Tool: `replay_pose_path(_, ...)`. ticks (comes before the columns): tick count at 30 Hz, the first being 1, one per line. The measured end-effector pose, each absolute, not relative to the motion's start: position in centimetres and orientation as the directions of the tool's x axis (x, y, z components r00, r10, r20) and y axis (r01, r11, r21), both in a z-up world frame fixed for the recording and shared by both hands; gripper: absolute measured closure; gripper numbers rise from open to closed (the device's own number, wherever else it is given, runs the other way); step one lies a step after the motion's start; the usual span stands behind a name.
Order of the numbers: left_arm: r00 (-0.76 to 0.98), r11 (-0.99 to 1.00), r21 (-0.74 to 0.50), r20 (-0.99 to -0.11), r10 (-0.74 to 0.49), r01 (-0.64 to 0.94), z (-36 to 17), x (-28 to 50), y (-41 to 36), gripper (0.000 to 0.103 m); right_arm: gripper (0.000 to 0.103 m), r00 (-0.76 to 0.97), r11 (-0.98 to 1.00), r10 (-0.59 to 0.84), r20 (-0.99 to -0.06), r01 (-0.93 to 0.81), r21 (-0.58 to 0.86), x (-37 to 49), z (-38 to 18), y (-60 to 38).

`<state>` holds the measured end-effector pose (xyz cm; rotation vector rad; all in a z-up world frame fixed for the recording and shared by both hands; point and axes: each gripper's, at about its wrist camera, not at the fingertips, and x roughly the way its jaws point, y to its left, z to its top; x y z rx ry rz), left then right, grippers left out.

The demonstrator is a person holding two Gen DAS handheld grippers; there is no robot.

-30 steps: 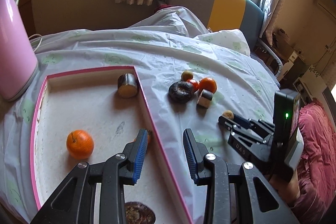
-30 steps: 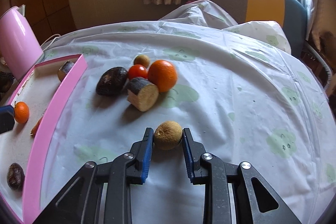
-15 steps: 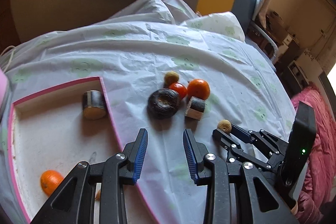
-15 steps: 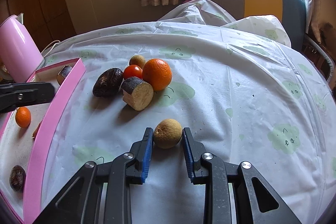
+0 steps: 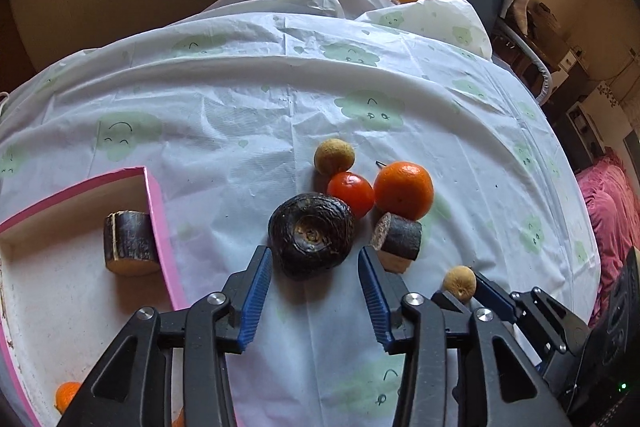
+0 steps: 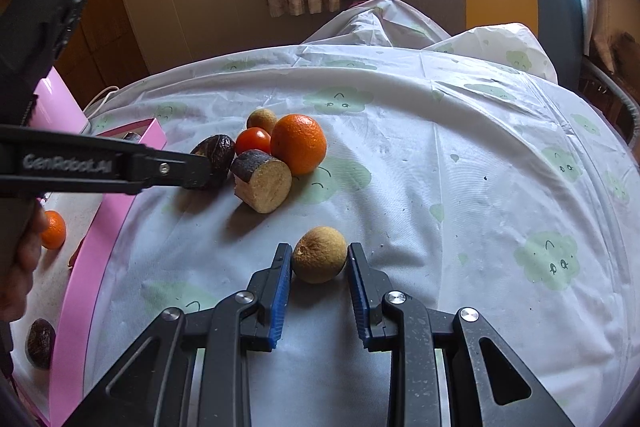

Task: Organize fruits
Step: 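Grasp the dark round fruit with the left gripper and lift it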

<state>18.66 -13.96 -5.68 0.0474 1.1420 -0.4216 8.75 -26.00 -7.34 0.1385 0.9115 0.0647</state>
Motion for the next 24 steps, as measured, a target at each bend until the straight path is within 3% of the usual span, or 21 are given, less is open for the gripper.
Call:
replay_pose_path(13, 0.372, 0.926, -0.147, -0.885, -0.28, 0.347, -6.8, 19.3, -14.4, 0.056, 0.074, 0.609, 0.989, 0.116, -0.785, 0.002, 0.148, 8.8, -7.5, -26.0)
replay_pose_path(24, 0.464, 0.935, -0.124, -0.842, -0.276, 0.332, -3.2, 15.1, -12.2, 0.056, 0.074, 0.608, 0.992, 0.104, -0.787, -0.002, 0.13, 8.7, -7.5, -25.8)
